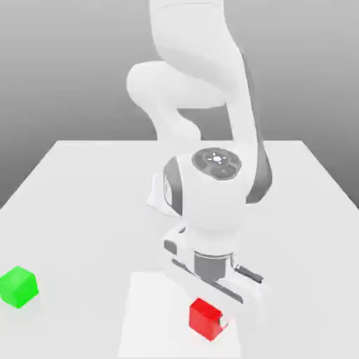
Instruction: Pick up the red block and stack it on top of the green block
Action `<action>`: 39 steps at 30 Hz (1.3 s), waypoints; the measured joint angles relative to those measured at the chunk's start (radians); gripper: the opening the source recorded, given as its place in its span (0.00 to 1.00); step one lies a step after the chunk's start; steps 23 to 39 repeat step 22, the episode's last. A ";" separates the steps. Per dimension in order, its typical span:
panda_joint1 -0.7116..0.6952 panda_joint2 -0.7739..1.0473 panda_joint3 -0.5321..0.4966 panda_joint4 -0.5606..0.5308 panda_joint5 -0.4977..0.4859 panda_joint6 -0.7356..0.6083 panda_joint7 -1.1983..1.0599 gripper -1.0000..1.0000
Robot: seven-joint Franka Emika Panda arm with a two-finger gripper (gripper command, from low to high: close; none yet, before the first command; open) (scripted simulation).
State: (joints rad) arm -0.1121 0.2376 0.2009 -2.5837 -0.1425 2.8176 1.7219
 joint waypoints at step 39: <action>-0.485 0.022 -0.317 0.105 0.220 -0.080 -0.315 1.00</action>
